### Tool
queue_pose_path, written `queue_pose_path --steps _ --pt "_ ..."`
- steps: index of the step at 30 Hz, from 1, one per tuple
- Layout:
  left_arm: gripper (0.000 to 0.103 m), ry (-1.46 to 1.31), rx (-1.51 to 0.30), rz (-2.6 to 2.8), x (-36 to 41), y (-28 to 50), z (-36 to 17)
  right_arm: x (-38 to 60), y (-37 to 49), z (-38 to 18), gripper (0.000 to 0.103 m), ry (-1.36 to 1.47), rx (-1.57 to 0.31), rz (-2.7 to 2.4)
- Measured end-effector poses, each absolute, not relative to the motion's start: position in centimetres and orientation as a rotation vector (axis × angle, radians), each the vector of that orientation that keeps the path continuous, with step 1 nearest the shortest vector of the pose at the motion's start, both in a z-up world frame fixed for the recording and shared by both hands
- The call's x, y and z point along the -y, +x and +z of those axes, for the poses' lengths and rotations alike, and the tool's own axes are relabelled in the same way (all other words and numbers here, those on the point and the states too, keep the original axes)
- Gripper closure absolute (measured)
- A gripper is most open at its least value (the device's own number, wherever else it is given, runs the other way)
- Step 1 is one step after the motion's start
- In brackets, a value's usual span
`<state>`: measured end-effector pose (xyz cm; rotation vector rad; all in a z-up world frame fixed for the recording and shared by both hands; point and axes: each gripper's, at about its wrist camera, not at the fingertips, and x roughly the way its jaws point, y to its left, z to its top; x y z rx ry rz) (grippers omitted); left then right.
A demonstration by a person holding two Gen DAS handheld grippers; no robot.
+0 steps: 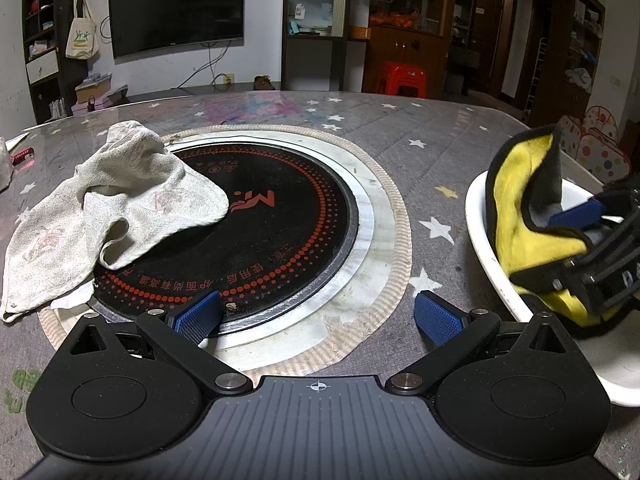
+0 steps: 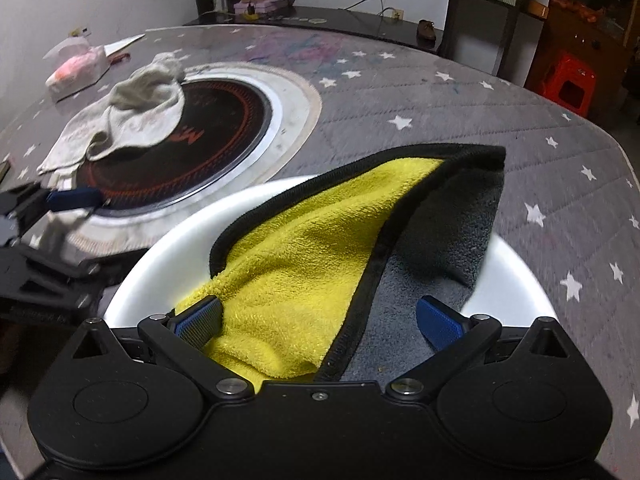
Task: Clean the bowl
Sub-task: 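Rub the yellow-grey cloth around the bowl interior with the right gripper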
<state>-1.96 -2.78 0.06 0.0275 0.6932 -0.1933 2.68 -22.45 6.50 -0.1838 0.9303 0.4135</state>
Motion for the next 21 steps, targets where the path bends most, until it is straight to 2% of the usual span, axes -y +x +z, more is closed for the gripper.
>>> queue_pose_path --steps 21 --pt "0.000 0.026 -0.692 -0.194 2.8 -1.9 0.0 24.7 -0.9 7.0 0.000 -0.213 -0.988 0.435"
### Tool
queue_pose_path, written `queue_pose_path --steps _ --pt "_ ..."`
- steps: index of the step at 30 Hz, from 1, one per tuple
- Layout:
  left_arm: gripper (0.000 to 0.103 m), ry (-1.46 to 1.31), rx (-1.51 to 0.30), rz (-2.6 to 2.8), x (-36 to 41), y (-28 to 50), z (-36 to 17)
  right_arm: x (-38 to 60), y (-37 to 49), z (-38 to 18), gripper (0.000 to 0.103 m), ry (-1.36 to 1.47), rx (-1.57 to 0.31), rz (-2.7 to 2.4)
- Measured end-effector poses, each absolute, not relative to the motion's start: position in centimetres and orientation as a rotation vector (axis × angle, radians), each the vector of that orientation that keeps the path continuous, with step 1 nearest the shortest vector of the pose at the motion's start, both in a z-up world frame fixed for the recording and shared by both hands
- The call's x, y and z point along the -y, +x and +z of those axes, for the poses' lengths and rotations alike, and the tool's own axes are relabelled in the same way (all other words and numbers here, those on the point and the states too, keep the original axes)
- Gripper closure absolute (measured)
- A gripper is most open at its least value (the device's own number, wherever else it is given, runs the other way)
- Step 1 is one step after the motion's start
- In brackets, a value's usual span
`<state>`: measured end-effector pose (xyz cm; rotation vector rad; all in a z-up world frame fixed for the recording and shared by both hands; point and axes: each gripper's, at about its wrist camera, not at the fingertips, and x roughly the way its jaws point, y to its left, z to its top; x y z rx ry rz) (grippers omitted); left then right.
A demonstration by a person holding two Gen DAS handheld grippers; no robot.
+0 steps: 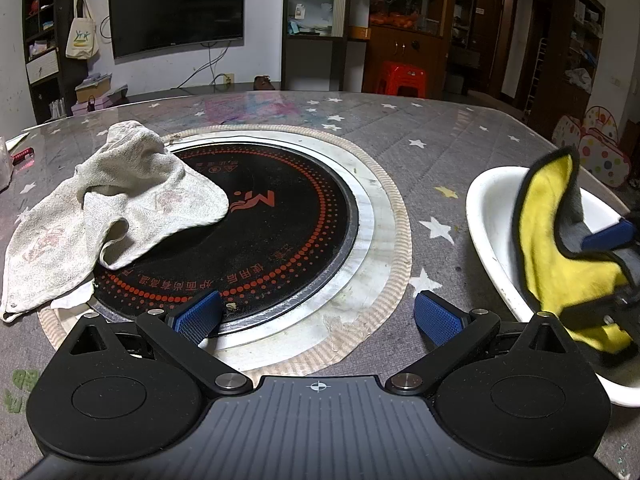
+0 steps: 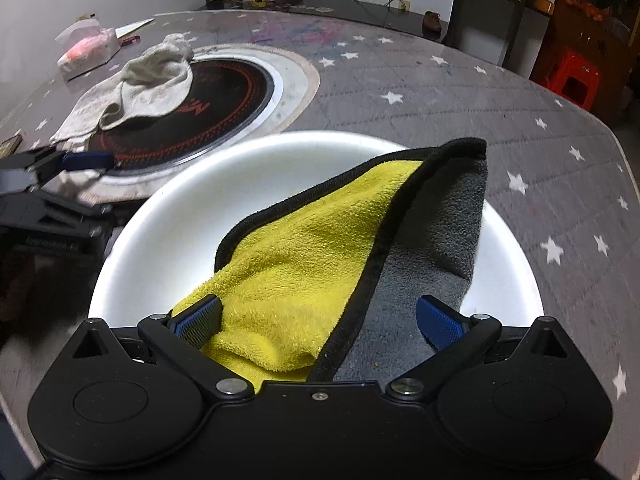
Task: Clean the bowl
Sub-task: 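Rub the yellow-grey cloth around the bowl interior with the right gripper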
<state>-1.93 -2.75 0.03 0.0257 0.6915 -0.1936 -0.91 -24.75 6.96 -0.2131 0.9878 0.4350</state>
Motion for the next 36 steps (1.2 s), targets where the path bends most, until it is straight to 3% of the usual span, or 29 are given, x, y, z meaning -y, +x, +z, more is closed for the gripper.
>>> queue_pose_path --steps 10,36 --pt "0.000 0.025 -0.692 -0.194 2.7 -1.9 0.0 24.2 -2.3 7.4 0.000 -0.231 -1.062 0.445" --pt "0.000 0.024 -0.691 -0.194 2.7 -1.9 0.0 22.6 2.6 6.6 0.000 -0.209 -0.945 0.424"
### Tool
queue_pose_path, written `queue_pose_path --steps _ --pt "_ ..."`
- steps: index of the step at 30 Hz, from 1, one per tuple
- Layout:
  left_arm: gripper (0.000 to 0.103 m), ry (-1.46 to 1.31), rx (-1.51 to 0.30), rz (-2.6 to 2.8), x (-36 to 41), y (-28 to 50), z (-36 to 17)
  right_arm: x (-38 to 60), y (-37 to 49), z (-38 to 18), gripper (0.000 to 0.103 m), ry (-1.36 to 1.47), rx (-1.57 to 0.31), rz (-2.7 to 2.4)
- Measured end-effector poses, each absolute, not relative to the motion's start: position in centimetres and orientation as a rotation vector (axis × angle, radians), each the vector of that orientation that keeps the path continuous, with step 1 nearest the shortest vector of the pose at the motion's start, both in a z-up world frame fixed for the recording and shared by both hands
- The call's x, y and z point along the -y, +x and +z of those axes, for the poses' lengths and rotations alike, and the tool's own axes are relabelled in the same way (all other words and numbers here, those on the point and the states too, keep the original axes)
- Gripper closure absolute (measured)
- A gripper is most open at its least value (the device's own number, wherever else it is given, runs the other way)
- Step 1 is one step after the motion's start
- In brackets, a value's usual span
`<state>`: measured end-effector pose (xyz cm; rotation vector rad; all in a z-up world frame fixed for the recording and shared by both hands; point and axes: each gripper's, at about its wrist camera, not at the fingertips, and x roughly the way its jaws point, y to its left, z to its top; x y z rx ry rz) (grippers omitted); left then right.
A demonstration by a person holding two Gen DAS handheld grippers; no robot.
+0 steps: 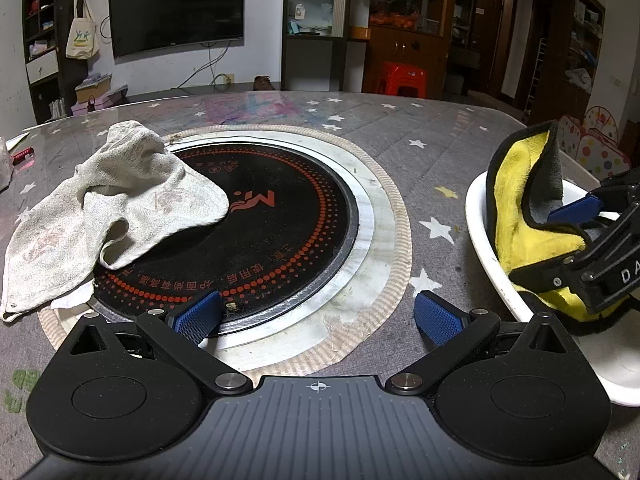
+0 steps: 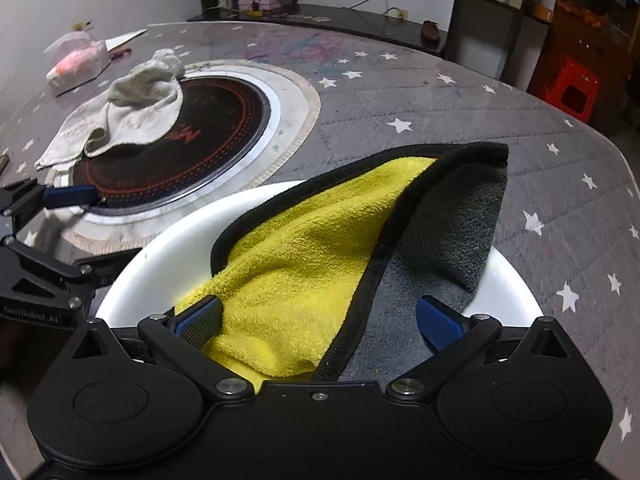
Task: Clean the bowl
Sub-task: 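Rub the yellow-grey cloth around the bowl interior with the right gripper, then keep scrubbing inside the white bowl with the cloth in the right gripper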
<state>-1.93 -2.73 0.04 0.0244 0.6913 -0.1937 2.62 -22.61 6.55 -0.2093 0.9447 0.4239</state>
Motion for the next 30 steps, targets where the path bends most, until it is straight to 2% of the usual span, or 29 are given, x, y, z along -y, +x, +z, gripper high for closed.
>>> queue_pose_path --steps 22,30 --pt "0.000 0.025 -0.691 -0.194 2.7 -2.0 0.1 24.1 -2.4 7.2 0.000 -0.233 -1.051 0.442" --pt "0.000 0.024 -0.691 -0.194 2.7 -2.0 0.1 23.1 -1.4 6.9 0.000 -0.225 -1.018 0.436"
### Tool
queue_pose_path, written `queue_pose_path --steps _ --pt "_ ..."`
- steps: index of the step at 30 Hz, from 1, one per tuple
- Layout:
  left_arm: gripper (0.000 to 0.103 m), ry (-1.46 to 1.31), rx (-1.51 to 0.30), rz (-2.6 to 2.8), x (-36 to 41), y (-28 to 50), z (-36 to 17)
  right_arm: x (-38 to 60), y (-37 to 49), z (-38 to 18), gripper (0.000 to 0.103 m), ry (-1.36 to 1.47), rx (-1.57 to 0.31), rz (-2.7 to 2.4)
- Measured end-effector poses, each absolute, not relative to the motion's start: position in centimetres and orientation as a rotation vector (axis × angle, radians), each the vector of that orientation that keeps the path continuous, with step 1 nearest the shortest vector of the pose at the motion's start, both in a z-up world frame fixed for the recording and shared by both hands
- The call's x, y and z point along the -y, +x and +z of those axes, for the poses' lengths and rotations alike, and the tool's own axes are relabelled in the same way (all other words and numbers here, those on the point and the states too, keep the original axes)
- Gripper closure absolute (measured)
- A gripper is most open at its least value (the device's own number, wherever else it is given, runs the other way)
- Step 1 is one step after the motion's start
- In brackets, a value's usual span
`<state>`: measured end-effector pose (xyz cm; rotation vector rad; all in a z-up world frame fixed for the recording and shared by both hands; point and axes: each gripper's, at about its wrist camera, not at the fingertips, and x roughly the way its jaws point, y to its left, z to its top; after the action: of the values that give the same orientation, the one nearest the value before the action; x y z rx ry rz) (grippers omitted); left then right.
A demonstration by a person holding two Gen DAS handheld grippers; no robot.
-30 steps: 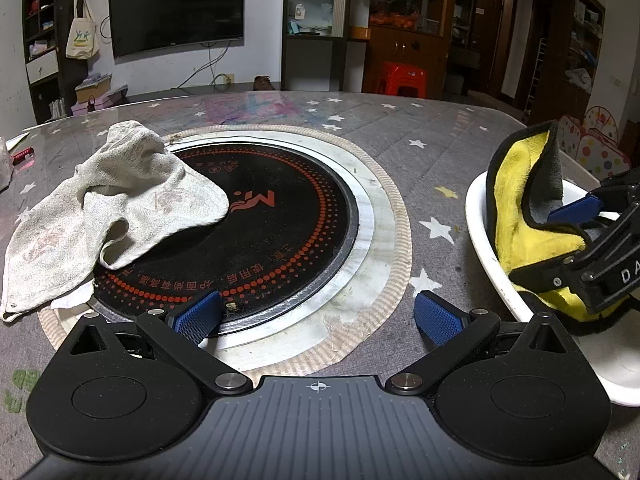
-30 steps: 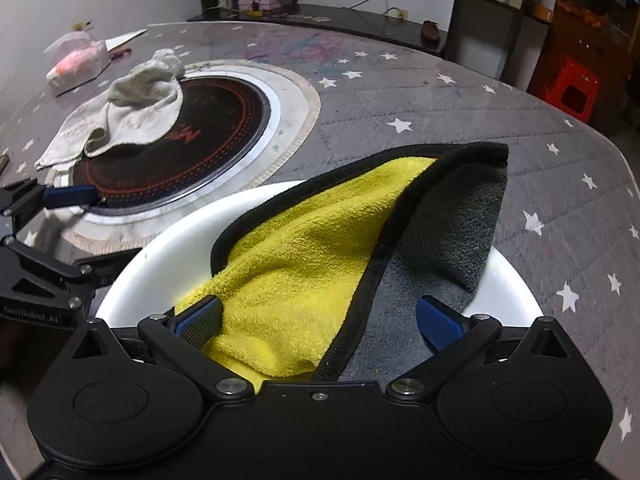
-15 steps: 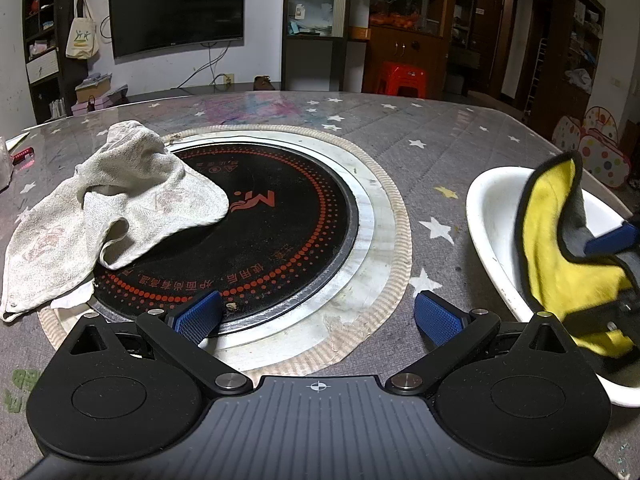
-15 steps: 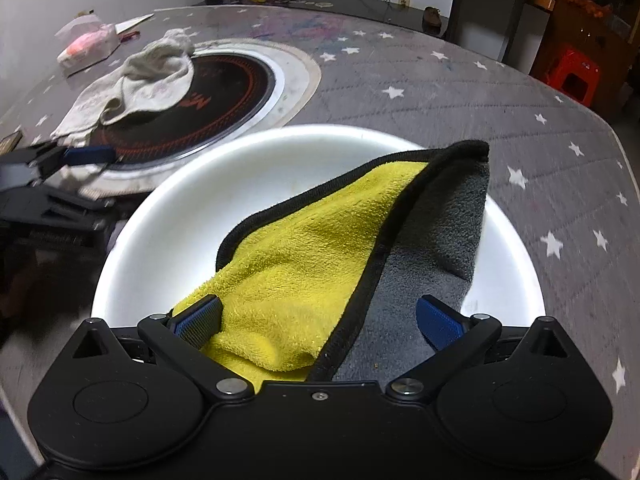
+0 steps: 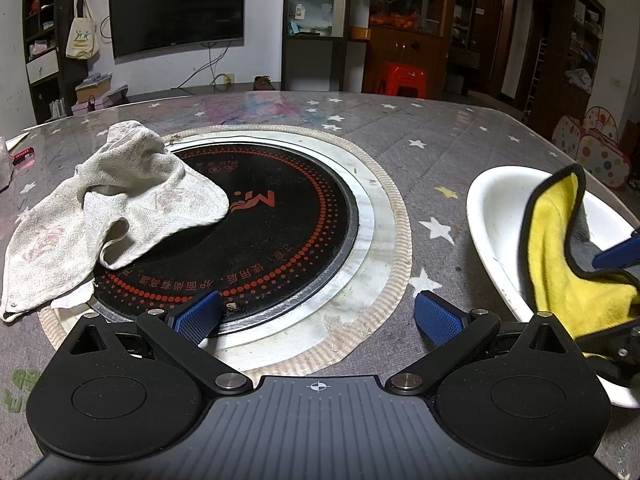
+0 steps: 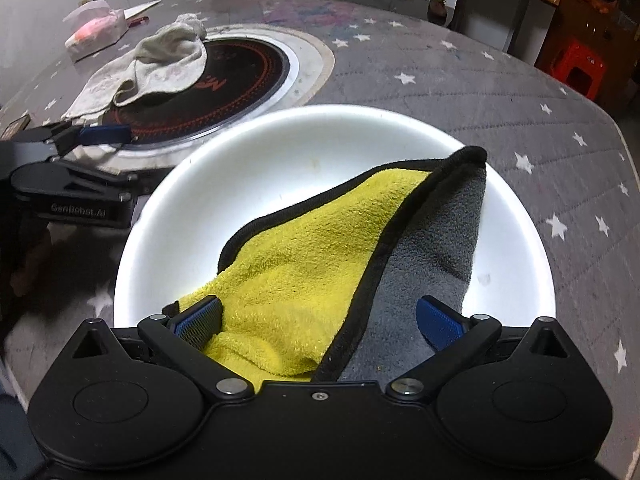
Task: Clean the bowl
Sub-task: 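Keep scrubbing inside the white bowl with the cloth in the right gripper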
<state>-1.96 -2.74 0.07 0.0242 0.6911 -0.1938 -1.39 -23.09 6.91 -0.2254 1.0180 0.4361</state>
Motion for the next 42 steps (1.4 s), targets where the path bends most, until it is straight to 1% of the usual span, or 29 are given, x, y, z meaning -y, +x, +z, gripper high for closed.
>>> queue_pose_path --steps 10,19,32,42 --pt "0.000 0.024 -0.691 -0.193 2.7 -2.0 0.1 22.3 1.3 6.5 0.000 -0.202 -0.959 0.433" --pt "0.000 0.023 -0.691 -0.193 2.7 -1.9 0.1 22.8 1.8 6.4 0.000 -0.209 -0.926 0.463" --pt "0.000 0.033 -0.696 -0.193 2.8 -2.0 0.1 24.1 0.4 6.7 0.000 -0.235 -0.959 0.489" --pt "0.000 -0.006 -0.764 -0.187 2.6 -2.0 1.0 24.4 -0.7 6.8 0.000 -0.250 -0.968 0.510"
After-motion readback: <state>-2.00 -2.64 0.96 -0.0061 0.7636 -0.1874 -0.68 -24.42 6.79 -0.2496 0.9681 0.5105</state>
